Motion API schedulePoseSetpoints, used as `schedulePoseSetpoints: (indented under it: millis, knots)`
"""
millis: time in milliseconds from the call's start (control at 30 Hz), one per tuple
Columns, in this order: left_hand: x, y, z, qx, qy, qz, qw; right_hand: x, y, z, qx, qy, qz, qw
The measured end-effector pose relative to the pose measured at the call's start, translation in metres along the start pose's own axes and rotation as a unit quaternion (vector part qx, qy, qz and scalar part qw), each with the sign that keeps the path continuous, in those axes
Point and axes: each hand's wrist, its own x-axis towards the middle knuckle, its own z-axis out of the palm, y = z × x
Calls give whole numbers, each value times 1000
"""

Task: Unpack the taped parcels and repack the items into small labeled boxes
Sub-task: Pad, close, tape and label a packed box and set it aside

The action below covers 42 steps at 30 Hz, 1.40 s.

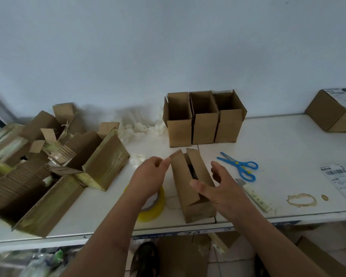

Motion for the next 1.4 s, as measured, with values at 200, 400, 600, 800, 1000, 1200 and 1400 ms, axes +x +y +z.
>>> schedulePoseSetpoints:
  millis: [200, 400, 600, 800, 1000, 1200, 1400]
  knots:
    - [-10, -32, -4, 215, -44, 2, 976, 0, -13, -4, -14, 32, -13, 999]
    - [-21, -44, -2, 404, -111, 76, 905, -6, -18, -6, -41, 55, -33, 997]
    - [-28, -38, -19, 341, -52, 55, 937, -8, -24, -10, -61, 52, -41, 996]
    - [-48, -16, -48, 44, 38, 94, 994, -12, -37, -8, -79, 47, -89, 992]
    - [-54, 2, -44, -149, 2, 143, 979, -20, -49, -6, -101, 29, -148, 983]
    - [-54, 20, -33, -160, -15, 261, 952, -24, -60, -5, -51, -23, -172, 984]
    - [-51, 32, -27, -150, -16, 260, 954, -17, -54, -16, 0, -7, -171, 985]
